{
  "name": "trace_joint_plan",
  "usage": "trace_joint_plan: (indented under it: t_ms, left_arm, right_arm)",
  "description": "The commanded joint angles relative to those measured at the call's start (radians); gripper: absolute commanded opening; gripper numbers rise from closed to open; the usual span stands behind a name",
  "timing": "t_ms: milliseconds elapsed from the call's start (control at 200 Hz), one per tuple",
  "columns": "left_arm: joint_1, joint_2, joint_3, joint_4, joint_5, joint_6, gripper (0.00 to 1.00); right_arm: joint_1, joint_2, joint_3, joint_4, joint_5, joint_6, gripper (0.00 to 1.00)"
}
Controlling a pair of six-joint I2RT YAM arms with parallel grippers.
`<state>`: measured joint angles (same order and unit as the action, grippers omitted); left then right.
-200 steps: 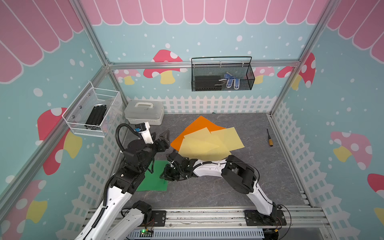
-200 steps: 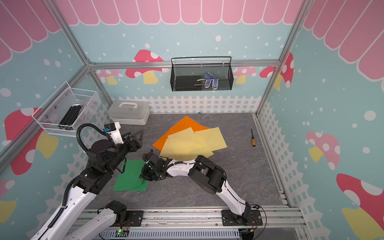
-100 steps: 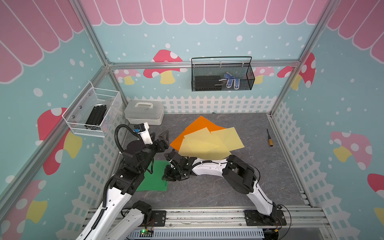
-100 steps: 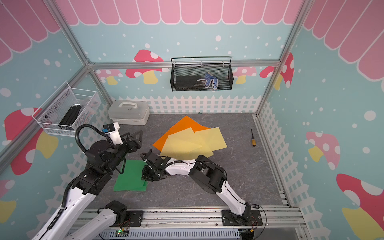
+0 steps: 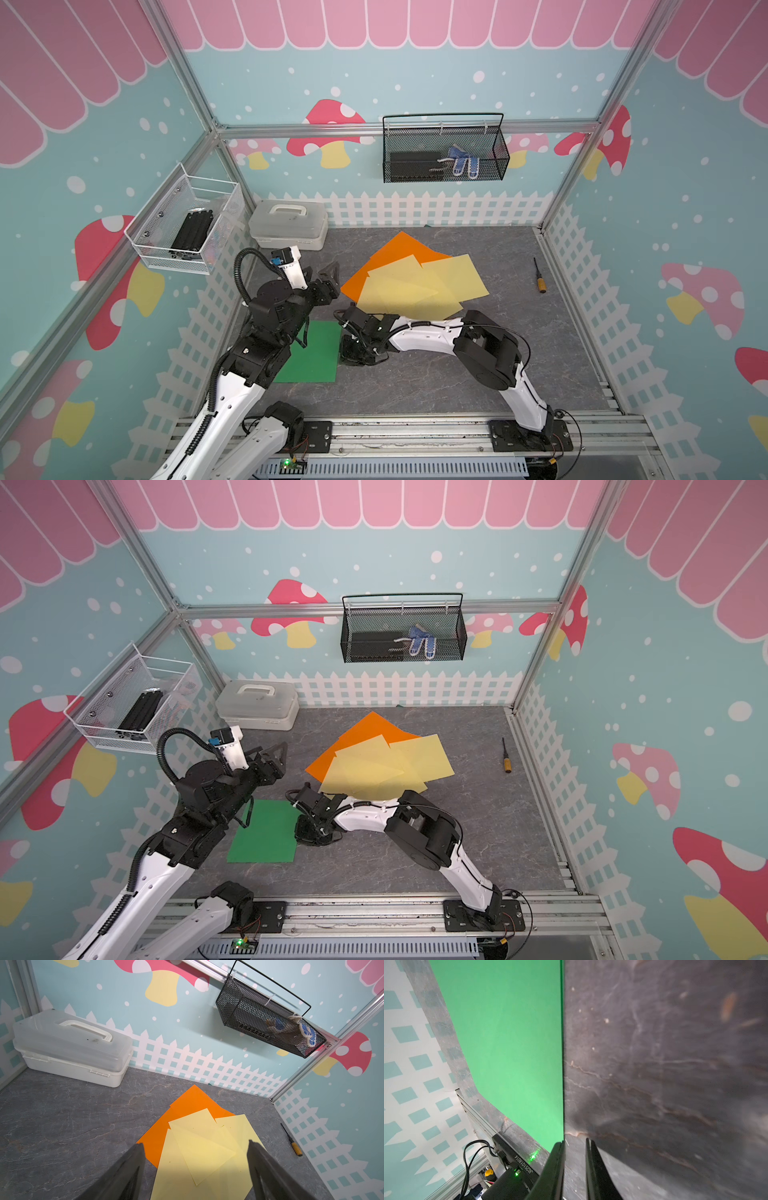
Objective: Sort the scattered colored papers by color
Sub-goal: Place the colored paper, then pick up the colored paper from the center of the board.
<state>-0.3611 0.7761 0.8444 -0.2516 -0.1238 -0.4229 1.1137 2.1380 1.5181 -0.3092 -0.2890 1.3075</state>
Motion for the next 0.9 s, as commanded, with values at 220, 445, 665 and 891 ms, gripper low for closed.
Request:
trace_joint_plan:
  t_ms: [220,445,665,891]
  left_arm:
    - [0.005,0.213,0.095,-0.112,0.104,-0.026,0.79]
    - [-0.001,0.443,0.208,-0.138,0.202,-0.03,0.65]
    - [-0.007,0.763,0.309,-0.109,0.26,-0.045,0.31]
    - [-0.005,1.007,0.42,-0.057,0.321,-0.091,0.25]
  right_arm:
    - [-0.082,-0.408,-0.283,-0.102,0.237,-0.097,0.23]
    - [-0.419,-0.62,-0.381,-0.128,0.201,-0.293,0.34]
    - [-0.689,-0.439,-0.157,-0.196,0.029,-0.533,0.42]
    - [-0.847,-0.149,0.074,-0.15,-0.194,-0.583,0.43]
